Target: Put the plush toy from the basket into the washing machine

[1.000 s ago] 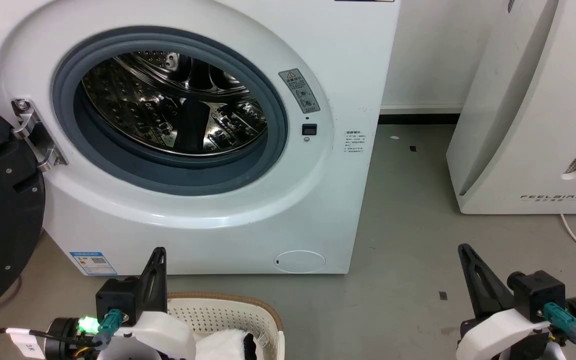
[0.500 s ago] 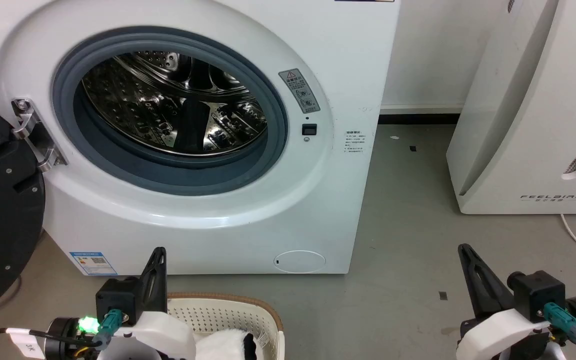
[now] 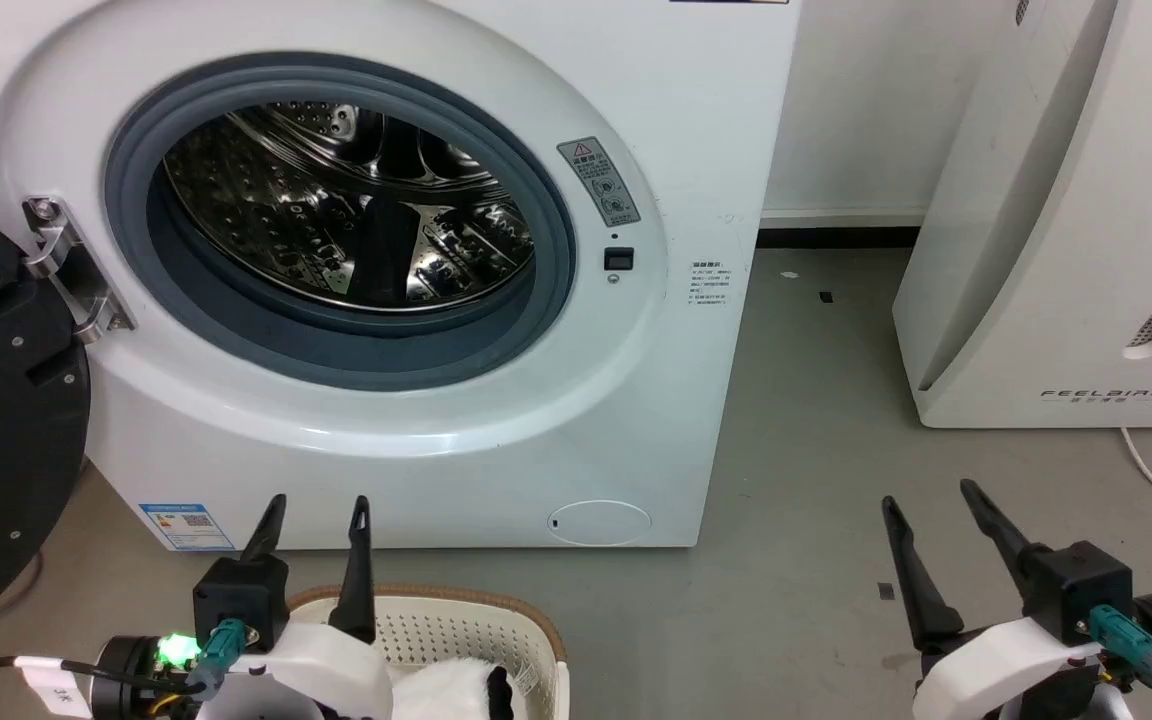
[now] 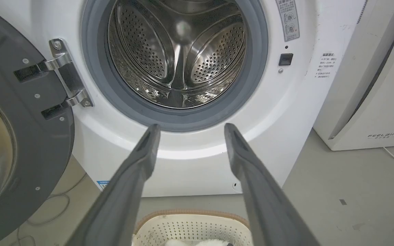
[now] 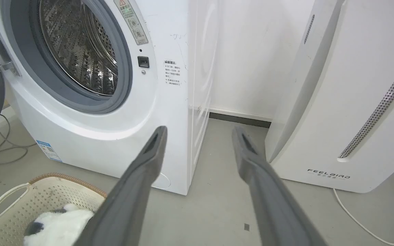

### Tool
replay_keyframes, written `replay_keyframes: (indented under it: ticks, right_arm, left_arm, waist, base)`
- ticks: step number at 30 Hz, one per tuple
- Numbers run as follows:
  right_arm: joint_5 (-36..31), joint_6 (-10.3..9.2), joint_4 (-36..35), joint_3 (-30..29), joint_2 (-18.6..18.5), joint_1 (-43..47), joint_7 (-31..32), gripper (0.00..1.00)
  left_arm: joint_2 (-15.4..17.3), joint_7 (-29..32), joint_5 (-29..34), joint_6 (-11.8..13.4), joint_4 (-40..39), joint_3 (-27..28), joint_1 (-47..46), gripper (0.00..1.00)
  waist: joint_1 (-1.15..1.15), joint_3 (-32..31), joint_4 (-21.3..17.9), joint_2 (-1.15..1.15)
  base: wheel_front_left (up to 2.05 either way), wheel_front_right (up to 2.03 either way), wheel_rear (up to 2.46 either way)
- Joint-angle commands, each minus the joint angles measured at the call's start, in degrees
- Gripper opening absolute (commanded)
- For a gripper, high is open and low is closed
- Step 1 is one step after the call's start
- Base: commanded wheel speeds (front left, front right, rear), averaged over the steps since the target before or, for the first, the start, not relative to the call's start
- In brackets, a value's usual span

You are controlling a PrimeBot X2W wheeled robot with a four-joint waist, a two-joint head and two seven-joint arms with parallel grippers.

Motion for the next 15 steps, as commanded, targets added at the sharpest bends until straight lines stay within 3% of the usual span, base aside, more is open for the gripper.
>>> replay_keyframes:
  ticks: [1, 15]
  right_arm:
    - [0.47, 0.00, -0.05, -0.21, 0.00, 0.03, -0.39, 1.00]
    - [3.92, 0.00, -0.55, -0.74, 0.00, -0.24, -2.06, 1.00]
  left_arm:
    - [0.00, -0.39, -0.04, 0.35, 0.15, -0.18, -0.07, 1.00]
    - [0.05, -2.07, -0.76, 0.73, 3.65, -1.34, -1.98, 1.00]
  waist:
    - [0.00, 0.03, 0.00, 0.00]
    - [0.00, 1.53, -0.12, 0.00]
  base:
    - [0.00, 0.00, 0.00]
    - [0.00, 0.00, 0.00]
